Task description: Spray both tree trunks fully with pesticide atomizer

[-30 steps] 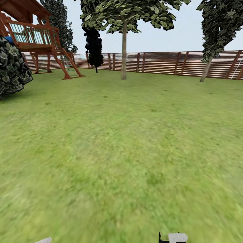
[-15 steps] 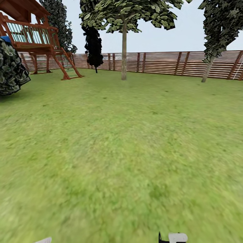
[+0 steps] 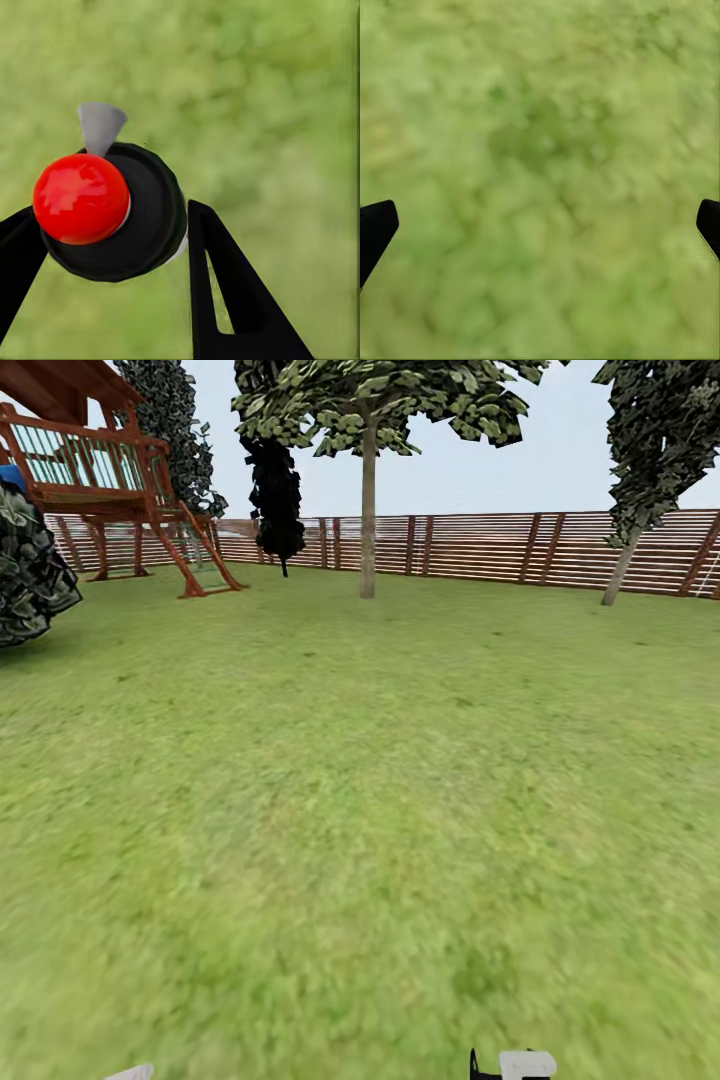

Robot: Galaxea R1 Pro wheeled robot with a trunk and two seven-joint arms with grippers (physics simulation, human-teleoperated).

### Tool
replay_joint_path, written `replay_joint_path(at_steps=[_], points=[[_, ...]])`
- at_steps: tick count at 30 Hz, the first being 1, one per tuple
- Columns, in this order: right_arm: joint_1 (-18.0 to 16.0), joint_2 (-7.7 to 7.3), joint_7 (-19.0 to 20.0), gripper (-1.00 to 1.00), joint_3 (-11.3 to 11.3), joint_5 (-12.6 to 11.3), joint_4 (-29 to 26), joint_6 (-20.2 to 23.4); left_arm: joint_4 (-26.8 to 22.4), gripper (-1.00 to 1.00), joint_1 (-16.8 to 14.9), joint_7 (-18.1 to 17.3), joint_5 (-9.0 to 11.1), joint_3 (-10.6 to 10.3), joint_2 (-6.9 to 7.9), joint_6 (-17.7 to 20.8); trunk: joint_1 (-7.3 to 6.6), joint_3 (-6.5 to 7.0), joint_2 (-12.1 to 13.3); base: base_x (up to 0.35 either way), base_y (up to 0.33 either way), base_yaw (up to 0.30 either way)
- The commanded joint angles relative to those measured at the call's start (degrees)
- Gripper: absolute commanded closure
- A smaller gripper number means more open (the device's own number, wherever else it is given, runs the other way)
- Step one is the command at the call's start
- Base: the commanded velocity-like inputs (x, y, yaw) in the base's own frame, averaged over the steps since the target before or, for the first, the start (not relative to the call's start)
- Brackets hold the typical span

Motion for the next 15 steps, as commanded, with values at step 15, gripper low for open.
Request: replay_joint_path(at_steps=[15], points=[[0.0,0.01,-0.6,-1.0,0.4,0.2,0.1,0.0,0.0,1.0,0.0,-0.1,0.3,0.0,0.0,-0.3,0.03,-0.05,0.0,0.339,0.0,0.0]])
